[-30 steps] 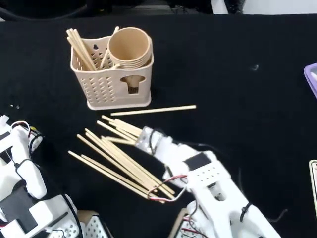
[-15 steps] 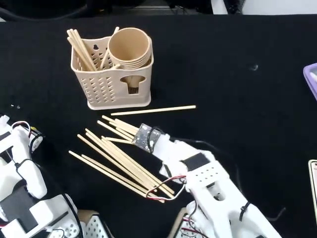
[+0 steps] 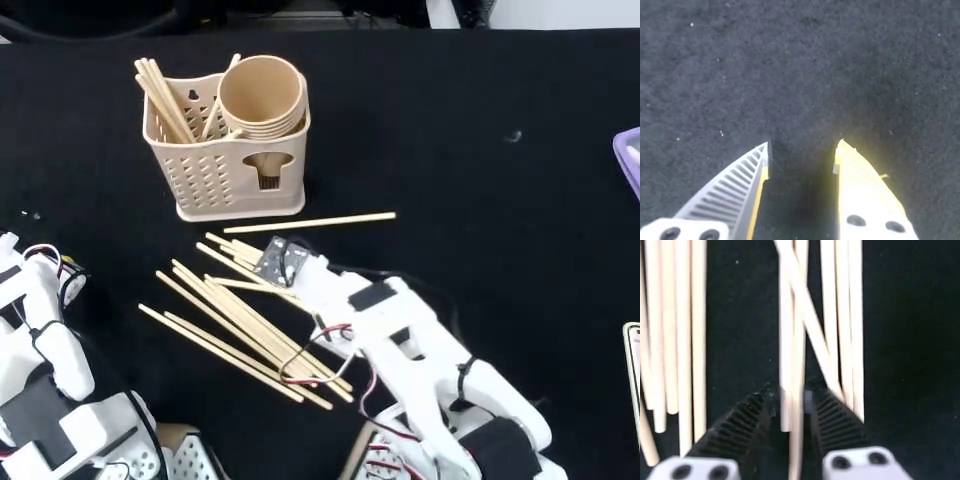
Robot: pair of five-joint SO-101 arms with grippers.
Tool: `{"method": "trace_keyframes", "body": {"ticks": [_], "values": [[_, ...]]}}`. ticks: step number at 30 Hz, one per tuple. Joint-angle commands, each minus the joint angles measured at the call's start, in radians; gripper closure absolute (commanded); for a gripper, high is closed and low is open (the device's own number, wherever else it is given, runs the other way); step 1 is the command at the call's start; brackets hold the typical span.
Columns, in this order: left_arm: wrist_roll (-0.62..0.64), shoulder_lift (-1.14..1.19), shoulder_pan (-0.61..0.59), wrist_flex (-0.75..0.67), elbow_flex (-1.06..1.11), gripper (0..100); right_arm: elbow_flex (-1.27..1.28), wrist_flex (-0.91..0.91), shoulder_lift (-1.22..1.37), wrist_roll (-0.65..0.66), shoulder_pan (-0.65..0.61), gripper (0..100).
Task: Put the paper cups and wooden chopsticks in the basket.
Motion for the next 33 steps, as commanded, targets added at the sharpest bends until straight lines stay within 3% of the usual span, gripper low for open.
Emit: {"method": "trace_keyframes", "body": {"ticks": [1, 7, 17, 23, 29, 33], "values": [[0.003, -0.014, 0.010, 0.003, -0.016, 78, -0.030, 0.044, 0.007, -0.008, -0.023, 98.8], [0.003, -0.014, 0.010, 0.003, -0.016, 78, -0.056, 0.166, -0.125, 0.002, 0.068, 98.8], [0.003, -0.014, 0.010, 0.003, -0.016, 78, -0.082, 0.594, -0.647, 0.035, 0.083, 98.8], [0.003, -0.014, 0.010, 0.005, -0.016, 78, -0.081, 0.517, -0.822, 0.028, 0.077, 98.8], [0.003, -0.014, 0.010, 0.003, -0.016, 78, -0.082, 0.278, -0.783, -0.086, 0.074, 98.8], [0.003, -0.014, 0.010, 0.003, -0.015, 78, -0.084, 0.132, -0.707, -0.152, 0.005, 98.8]]}}
